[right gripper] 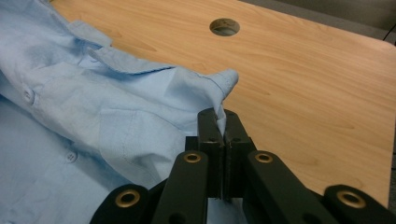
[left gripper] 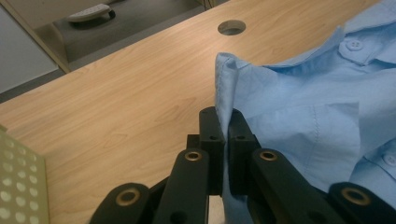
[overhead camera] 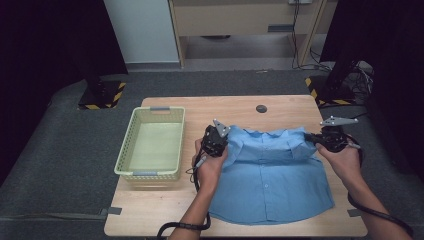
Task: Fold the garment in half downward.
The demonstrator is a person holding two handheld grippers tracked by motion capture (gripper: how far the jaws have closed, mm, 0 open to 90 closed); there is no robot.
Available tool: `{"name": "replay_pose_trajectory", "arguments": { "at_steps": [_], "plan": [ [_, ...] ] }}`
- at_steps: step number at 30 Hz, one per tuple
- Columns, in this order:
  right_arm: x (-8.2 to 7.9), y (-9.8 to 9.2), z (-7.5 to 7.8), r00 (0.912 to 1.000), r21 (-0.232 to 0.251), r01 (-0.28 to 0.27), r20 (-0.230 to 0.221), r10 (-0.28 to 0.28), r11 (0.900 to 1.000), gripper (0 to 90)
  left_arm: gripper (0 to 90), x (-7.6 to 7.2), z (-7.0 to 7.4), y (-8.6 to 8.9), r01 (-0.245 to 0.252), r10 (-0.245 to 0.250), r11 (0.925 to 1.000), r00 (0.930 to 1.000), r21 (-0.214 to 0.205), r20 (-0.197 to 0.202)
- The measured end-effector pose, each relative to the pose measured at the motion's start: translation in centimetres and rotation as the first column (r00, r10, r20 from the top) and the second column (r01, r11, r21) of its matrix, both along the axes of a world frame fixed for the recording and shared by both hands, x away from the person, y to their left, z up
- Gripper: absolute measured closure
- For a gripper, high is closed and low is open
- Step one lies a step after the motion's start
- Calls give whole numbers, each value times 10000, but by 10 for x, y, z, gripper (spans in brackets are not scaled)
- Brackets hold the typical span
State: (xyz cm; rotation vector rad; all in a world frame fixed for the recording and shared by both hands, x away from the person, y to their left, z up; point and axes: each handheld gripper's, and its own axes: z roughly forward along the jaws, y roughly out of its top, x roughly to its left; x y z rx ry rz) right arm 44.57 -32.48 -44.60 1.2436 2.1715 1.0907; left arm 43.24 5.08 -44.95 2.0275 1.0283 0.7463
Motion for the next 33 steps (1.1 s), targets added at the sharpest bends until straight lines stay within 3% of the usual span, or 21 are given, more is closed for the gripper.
{"name": "replay_pose_trajectory", "arguments": {
  "at_steps": [14,25,33],
  "plan": [
    [-28,1,-16,9997,-54,-223,-141,222,9997,893,876,-38,-14,3,136,-134,9996,9999,-253,56],
    [-52,4,-39,9984,-42,-368,-421,366,9993,891,865,-65,-35,6,200,-199,9998,9997,24,-153],
    [-66,3,-48,9977,34,-415,-531,416,9991,885,839,-79,-46,4,141,-139,9998,9998,107,-149]
  ]
}}
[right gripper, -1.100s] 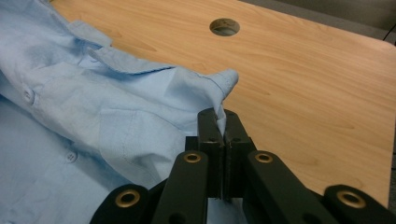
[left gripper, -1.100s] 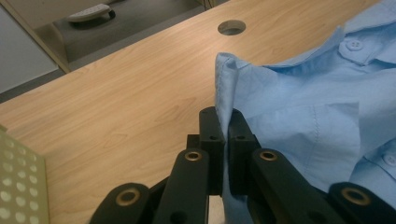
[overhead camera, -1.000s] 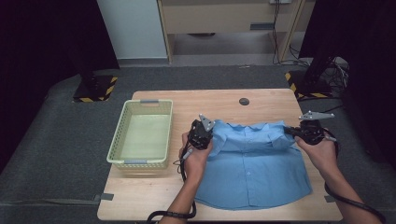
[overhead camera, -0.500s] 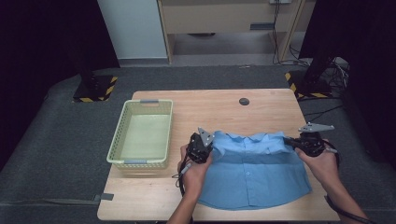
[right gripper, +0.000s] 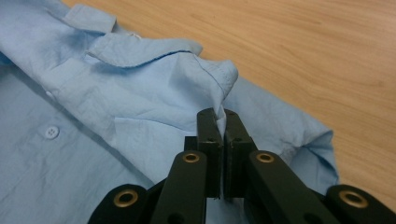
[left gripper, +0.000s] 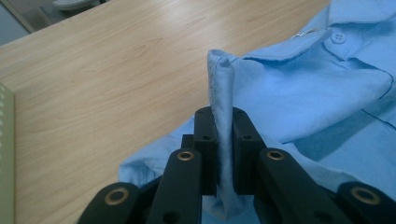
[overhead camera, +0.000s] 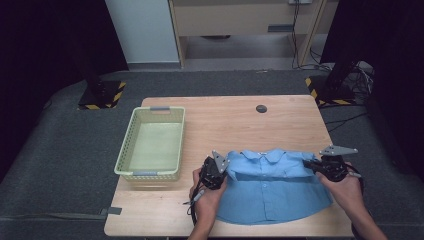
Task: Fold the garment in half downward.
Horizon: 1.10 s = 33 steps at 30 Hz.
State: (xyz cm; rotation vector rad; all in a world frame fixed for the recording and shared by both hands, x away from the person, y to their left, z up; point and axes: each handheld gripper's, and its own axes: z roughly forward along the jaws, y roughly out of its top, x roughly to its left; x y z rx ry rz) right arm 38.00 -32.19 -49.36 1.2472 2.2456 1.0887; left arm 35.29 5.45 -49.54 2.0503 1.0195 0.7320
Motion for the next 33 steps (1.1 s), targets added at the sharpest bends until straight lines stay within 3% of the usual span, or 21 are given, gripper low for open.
{"name": "replay_pose_trajectory", "arguments": {
  "at_steps": [11,17,23,33],
  "plan": [
    [-14,2,-5,9996,-163,-170,-220,166,9997,833,798,-17,-15,8,30,-28,9999,9999,152,-163],
    [-26,2,-15,9981,-355,-209,-593,187,9992,823,783,-25,-24,9,338,-306,9978,9979,576,-568],
    [-35,3,-20,9964,-369,-307,-802,276,9988,828,783,-29,-33,7,436,-357,9964,9935,723,-1077],
    [-42,12,-31,9933,-1028,-457,-1106,342,9937,817,788,-32,-37,7,469,-359,9936,9937,1028,-1061]
  ]
}}
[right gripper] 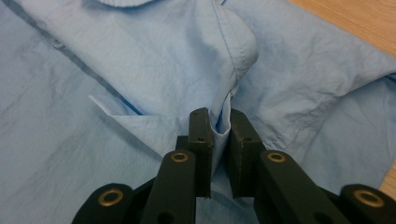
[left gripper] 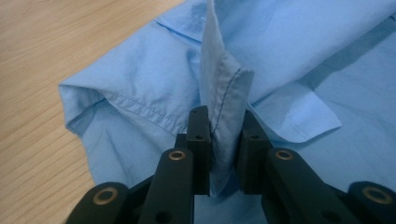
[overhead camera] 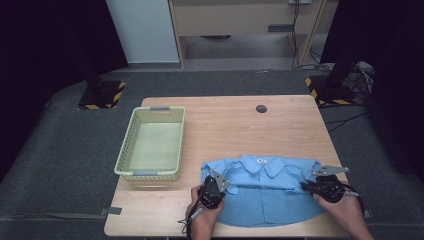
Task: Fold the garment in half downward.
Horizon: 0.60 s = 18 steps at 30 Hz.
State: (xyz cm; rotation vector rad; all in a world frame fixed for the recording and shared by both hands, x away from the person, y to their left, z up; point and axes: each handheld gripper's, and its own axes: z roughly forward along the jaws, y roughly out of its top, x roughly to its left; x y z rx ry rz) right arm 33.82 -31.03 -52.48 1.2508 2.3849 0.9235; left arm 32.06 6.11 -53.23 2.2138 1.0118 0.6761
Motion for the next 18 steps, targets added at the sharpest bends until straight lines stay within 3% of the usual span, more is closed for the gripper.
{"name": "replay_pose_trajectory", "arguments": {
  "at_steps": [4,10,13,16,18],
  "plan": [
    [4,0,-3,10000,-33,-32,-25,32,10000,821,798,5,-1,0,-21,21,10000,10000,-27,37],
    [20,-1,-5,9999,315,111,42,-112,9994,825,807,19,-2,3,-75,76,9998,9999,-174,66],
    [30,0,-6,9997,369,159,162,-165,9992,824,809,38,-2,4,-131,133,9997,9999,-206,69],
    [39,1,-6,9992,312,242,308,-251,9992,812,809,45,-2,3,-45,46,9998,10000,-219,56],
    [41,1,-7,9989,362,261,383,-275,9990,784,803,49,-2,7,-40,35,9980,10000,-626,-72]
  ]
}}
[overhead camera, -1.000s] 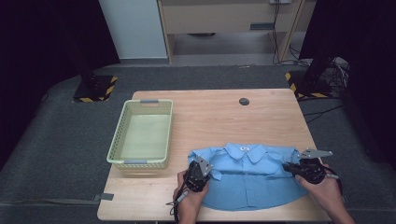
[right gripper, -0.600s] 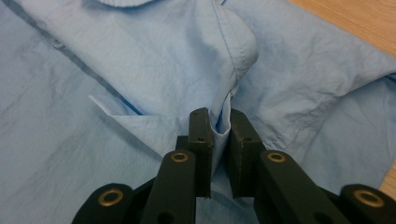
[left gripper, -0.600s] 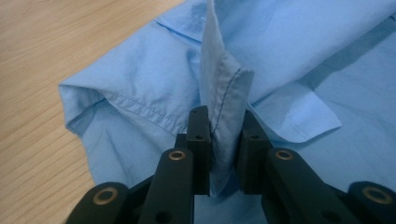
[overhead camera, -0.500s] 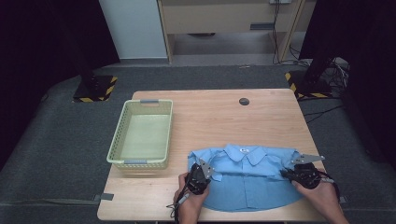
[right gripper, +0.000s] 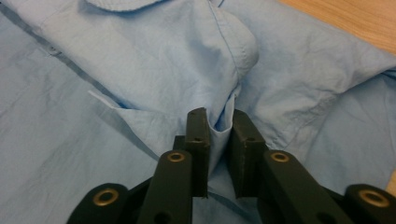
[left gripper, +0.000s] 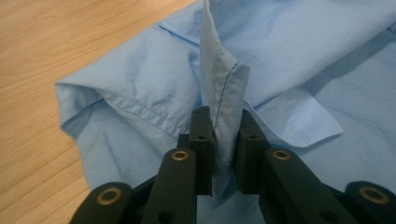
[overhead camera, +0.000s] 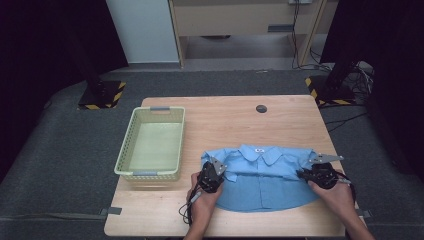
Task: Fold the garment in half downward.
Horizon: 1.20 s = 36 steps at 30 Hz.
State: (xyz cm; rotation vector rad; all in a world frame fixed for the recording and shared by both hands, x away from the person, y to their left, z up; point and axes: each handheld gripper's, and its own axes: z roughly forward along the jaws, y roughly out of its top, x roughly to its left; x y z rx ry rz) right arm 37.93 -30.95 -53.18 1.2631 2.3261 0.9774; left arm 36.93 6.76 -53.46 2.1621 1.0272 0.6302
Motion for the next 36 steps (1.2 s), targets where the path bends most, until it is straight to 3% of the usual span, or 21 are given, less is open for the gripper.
{"name": "replay_pose_trajectory", "arguments": {
  "at_steps": [6,8,12,17,23,33,36],
  "plan": [
    [2,1,2,9999,-48,27,153,-26,10000,624,800,4,-1,2,11,-12,9997,10000,-258,-47],
    [2,3,8,9997,-201,85,240,-80,9998,512,799,5,-1,3,32,-36,9995,9999,-299,-116],
    [1,5,18,9992,-205,132,378,-124,9997,458,796,4,-1,3,10,-11,9996,10000,-275,-42],
    [7,8,32,9986,-58,-208,475,211,9998,488,796,3,-2,3,23,-23,9996,10000,-292,4],
    [30,22,43,9978,-21,-613,258,613,9981,529,797,2,-2,3,-1,4,9995,10000,-309,94],
    [71,50,34,9963,-174,-796,-344,789,9967,518,797,3,-4,5,-74,78,9975,10000,-707,60],
    [76,56,30,9956,-183,-827,-457,817,9964,508,797,3,-4,6,-52,56,9974,10000,-719,56]
  ]
}}
